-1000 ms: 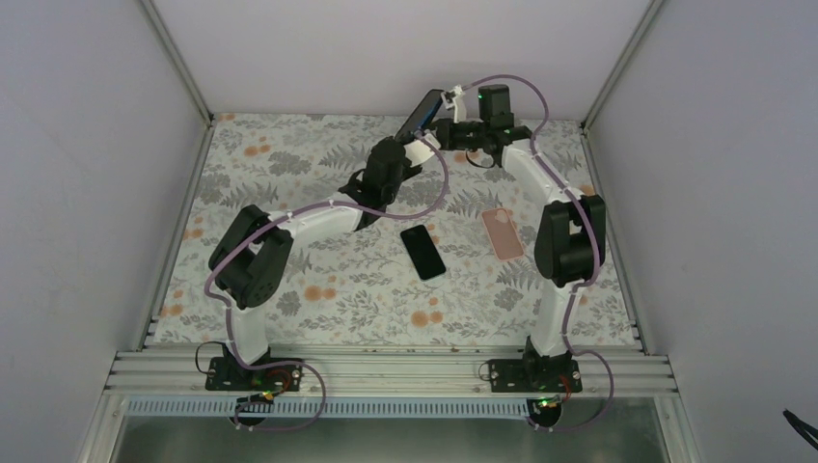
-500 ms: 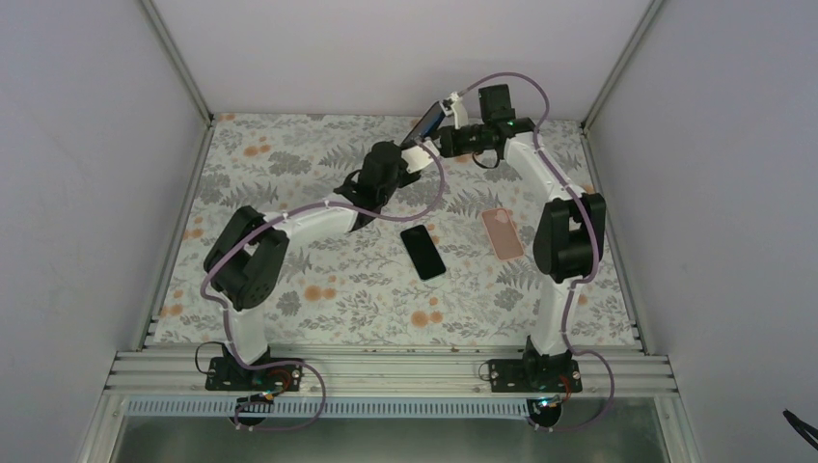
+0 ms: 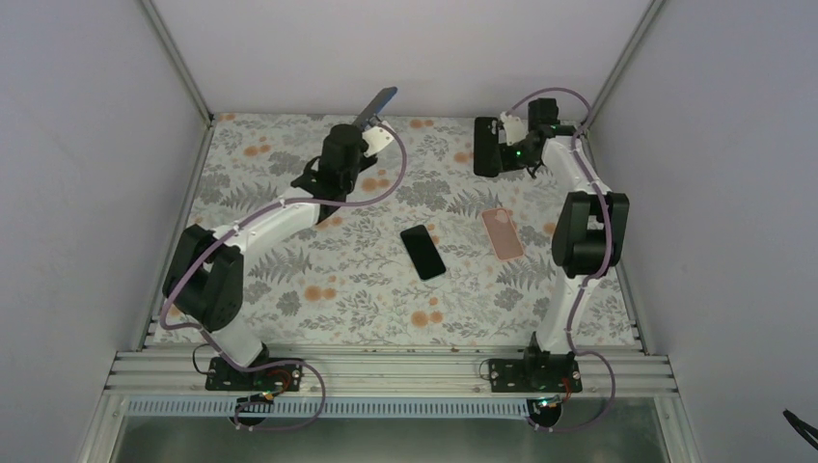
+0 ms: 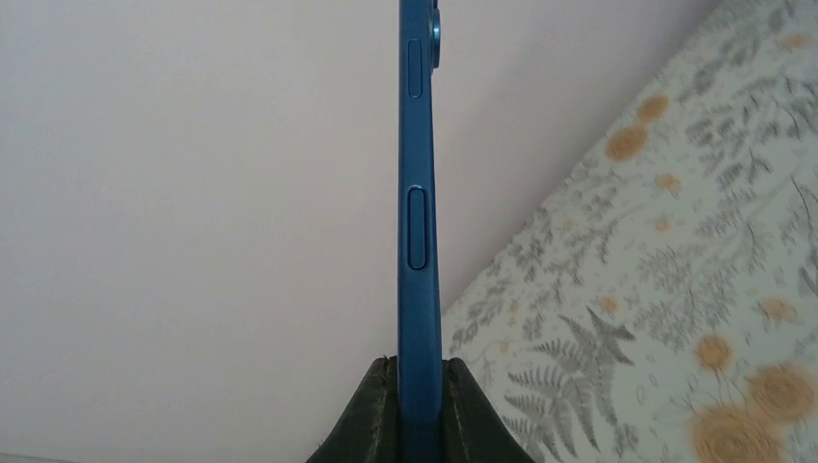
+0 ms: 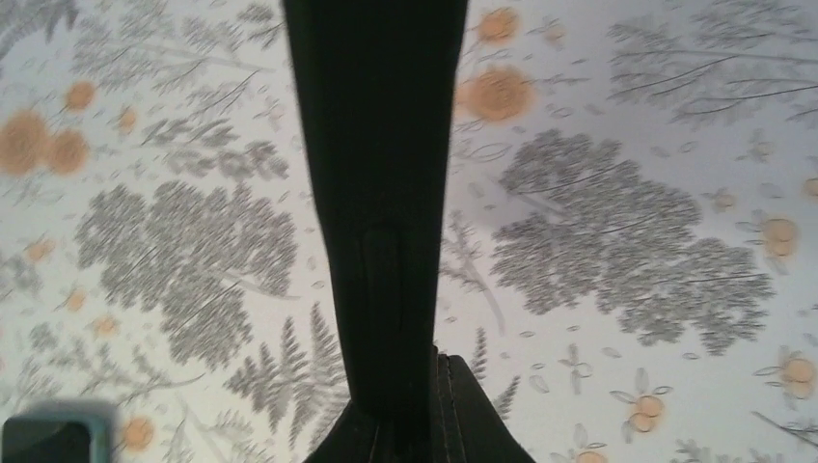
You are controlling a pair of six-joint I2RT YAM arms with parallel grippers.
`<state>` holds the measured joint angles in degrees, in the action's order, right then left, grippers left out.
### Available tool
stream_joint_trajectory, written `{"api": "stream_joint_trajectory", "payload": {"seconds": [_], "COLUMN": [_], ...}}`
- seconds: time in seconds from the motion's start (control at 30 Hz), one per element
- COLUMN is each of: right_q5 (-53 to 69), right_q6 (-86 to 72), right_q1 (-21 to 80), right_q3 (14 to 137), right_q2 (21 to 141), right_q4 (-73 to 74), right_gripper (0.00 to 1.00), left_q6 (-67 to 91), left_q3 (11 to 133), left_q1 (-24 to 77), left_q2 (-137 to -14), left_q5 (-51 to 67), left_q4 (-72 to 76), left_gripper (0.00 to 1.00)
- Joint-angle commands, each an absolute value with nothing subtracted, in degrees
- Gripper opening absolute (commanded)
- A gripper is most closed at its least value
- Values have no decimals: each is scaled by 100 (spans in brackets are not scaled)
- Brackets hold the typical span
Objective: Take the phone out of the phone case
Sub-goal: Place the phone at the center of the board.
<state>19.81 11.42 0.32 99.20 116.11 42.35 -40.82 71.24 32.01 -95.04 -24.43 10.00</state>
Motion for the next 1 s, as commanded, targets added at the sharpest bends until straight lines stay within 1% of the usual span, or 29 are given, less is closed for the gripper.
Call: {"api": "stream_joint_trajectory", "payload": {"seconds": [0.0,0.07,0.2,0.3,0.4,0.47,0.6,0.73,0.87,0.9,0.93,0.97], "right_q5": [2711,3134,3664,3540,3739,3793,3776,3735,3700,3683,3671,3656], "right_q6": [1772,2075,2743,2934,3424,3595,3791,3752,3701,3692,3689,3687], "right_q1": [124,121,115,104,103,104,137,140,135,130,132,135], "right_q3": [9936,9821,9307,8724,8314,7957,7401,7189,7123,7101,7083,7068], "right_q2": [11317,11248,10977,10592,10533,10472,10420,10441,10649,10706,10763,10827], "right_q4": [4978,5607,6390,6358,6820,6891,6918,6743,6601,6559,6534,6500], "right_gripper": [3,4,4,4,4,4,4,4,4,4,4,6], "left_q6": [-4331,-4675,-5250,-5220,-4916,-4913,-4812,-4453,-4508,-4509,-4509,-4515], "left_q3": [6823,6310,5390,5024,4717,4333,3752,3651,3494,3483,3482,3423], "left_q1": [3272,3270,3252,3218,3253,3320,3518,3645,3821,3888,3961,4049], "left_q2": [-9311,-9066,-8554,-8400,-8343,-8290,-8098,-8138,-8176,-8222,-8251,-8270], "left_q5": [-2928,-3245,-3832,-4208,-4217,-4305,-4160,-3839,-3698,-3606,-3405,-3309], "left_q4": [545,765,1039,615,52,75,-140,-687,-724,-824,-992,-1089], "left_gripper": [2,2,2,2,2,2,2,2,3,4,9,13]}}
